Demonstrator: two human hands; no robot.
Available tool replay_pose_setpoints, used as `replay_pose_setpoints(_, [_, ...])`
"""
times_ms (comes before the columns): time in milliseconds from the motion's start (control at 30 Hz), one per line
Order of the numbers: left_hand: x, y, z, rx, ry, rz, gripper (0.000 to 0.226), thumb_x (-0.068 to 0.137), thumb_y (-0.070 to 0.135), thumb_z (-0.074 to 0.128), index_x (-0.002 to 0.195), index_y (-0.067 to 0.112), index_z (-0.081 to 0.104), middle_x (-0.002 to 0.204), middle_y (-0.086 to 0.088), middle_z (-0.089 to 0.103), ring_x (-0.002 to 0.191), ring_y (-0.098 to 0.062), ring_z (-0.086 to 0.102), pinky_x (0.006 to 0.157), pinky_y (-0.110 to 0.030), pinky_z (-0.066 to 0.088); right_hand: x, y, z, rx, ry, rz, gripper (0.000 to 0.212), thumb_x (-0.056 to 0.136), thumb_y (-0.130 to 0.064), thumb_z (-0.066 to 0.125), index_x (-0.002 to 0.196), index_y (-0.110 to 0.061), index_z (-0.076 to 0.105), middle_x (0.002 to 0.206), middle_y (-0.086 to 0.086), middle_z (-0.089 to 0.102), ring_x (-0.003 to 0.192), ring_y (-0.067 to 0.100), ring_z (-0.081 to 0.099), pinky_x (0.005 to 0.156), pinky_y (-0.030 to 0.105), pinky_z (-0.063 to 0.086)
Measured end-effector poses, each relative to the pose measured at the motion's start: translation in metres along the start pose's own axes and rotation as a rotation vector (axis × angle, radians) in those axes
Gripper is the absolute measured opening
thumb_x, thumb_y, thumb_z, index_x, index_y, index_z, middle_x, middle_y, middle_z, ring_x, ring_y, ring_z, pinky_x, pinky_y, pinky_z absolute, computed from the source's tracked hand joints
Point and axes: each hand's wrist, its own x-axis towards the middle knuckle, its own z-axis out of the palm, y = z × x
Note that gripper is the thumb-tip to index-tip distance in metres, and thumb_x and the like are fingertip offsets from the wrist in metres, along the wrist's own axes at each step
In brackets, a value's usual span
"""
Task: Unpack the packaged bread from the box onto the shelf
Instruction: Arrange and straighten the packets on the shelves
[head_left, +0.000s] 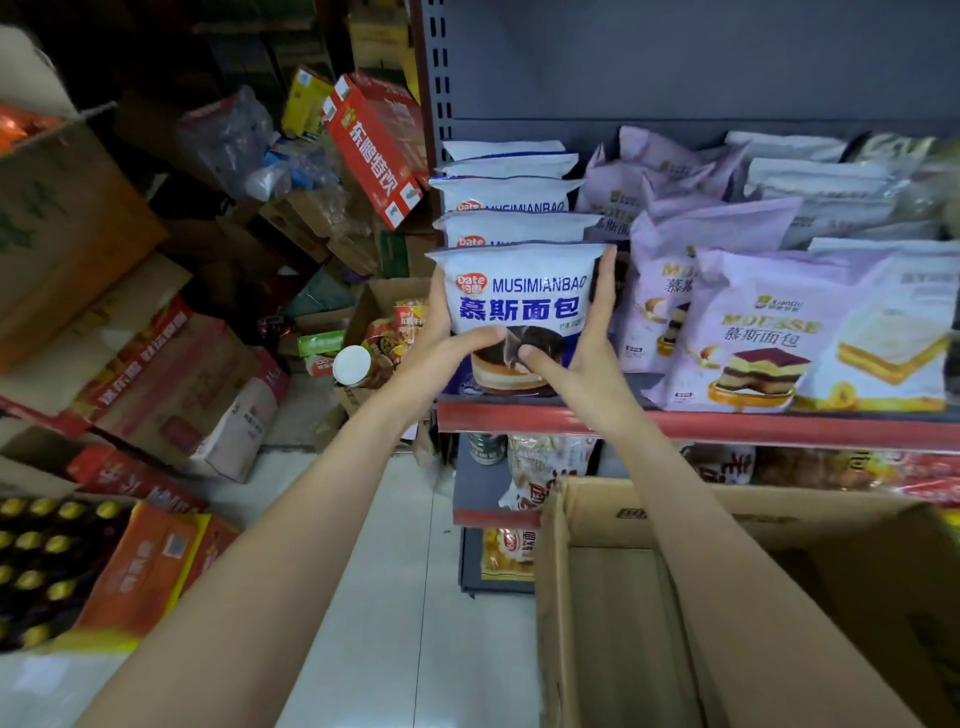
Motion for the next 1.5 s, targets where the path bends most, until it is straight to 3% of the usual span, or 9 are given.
replay_pose_setpoints(233, [0.004,-0.006,-0.003,-0.048,-0.009,0.046,0.069,0.088,-0.001,0.057,0.144,0.016,0.022,0.126,0.001,0.055,0.106,0.002,0.057,0.083,-0.012,0.047,0.000,0.001,0.015,-0.004,0.077,-0.002,0.101,0.084,-0.019,0.066,0.139,-0.042,-0.016,0.154,0.007,0.027,0.137,0.015,0.037,0.114,0.043,0.032])
replay_pose_setpoints(467, [-0.003,-0.007,0.000,-0.045,0.053,0.043,0.087,0.082,0.008,0.068,0.148,0.020,0.013,0.135,0.004,0.050,0.119,-0.004,0.051,0.097,-0.024,0.045,-0.007,-0.009,0.015,-0.087,0.085,0.009,0.100,0.085,-0.022,0.063,0.146,-0.032,-0.016,0.157,0.002,0.015,0.143,0.017,0.023,0.116,0.047,0.026])
replay_pose_setpoints(600, [-0.034,0.002,0.014,0.248,0.370,0.149,0.093,0.077,0.021,0.071,0.149,0.023,0.012,0.150,0.002,0.026,0.139,-0.012,0.023,0.113,-0.030,0.021,-0.033,-0.024,-0.005,-0.198,0.115,-0.019,0.086,0.088,-0.008,0.061,0.150,-0.018,0.002,0.148,-0.019,0.013,0.143,0.008,0.014,0.117,0.021,0.017])
replay_pose_setpoints(700, [-0.069,0.008,0.032,0.399,0.563,0.287,0.061,0.082,0.021,0.063,0.137,0.014,0.037,0.137,-0.001,0.039,0.128,-0.009,0.030,0.106,-0.026,0.027,-0.054,-0.039,-0.045,-0.276,0.142,-0.067,0.069,0.091,-0.008,0.056,0.147,-0.026,0.019,0.145,-0.009,0.029,0.139,0.009,0.027,0.115,0.033,0.028])
replay_pose_setpoints(833, [-0.089,0.017,0.072,0.328,0.442,0.500,0.030,0.082,0.019,0.056,0.111,0.014,0.051,0.111,-0.004,0.059,0.106,-0.014,0.054,0.092,-0.020,0.040,-0.076,-0.038,-0.115,-0.336,0.420,-0.089,0.055,0.091,-0.006,0.056,0.139,-0.019,0.035,0.125,0.000,0.046,0.117,0.010,0.048,0.095,0.031,0.047])
replay_pose_setpoints(933, [-0.074,0.025,0.117,0.322,0.248,0.411,0.042,0.083,0.024,0.063,0.121,0.022,0.046,0.123,0.000,0.055,0.113,-0.010,0.053,0.095,-0.026,0.044,-0.082,-0.018,-0.159,-0.370,0.533,0.009,0.058,0.091,-0.013,0.059,0.141,-0.015,0.030,0.129,0.009,0.043,0.110,0.012,0.047,0.086,0.021,0.048])
replay_pose_setpoints(1167, [-0.017,0.020,0.187,0.325,0.131,0.071,0.118,0.071,0.036,0.080,0.150,0.027,-0.007,0.158,0.006,-0.007,0.145,-0.009,0.002,0.112,-0.028,0.014,-0.073,0.013,-0.190,-0.384,0.173,0.019,0.081,0.092,-0.018,0.057,0.148,-0.038,0.003,0.130,0.007,0.048,0.090,0.016,0.060,0.075,0.043,0.056])
replay_pose_setpoints(1300, [-0.002,0.012,0.195,0.198,0.172,0.033,0.113,0.075,0.029,0.078,0.150,0.023,-0.007,0.159,0.000,0.005,0.145,-0.015,0.013,0.117,-0.038,0.023,-0.064,0.012,-0.185,-0.353,0.083,-0.038,0.074,0.093,-0.010,0.053,0.150,-0.034,0.012,0.133,0.008,0.044,0.094,0.013,0.048,0.073,0.041,0.054])
replay_pose_setpoints(1500, [-0.006,0.004,0.201,0.188,0.242,0.108,0.102,0.079,0.002,0.071,0.149,0.017,-0.002,0.139,0.006,0.036,0.124,-0.003,0.044,0.099,-0.022,0.041,-0.056,0.017,-0.170,-0.266,-0.028,-0.067,0.085,0.091,-0.006,0.053,0.143,-0.048,0.001,0.144,0.004,0.030,0.088,0.009,0.047,0.071,0.021,0.045])
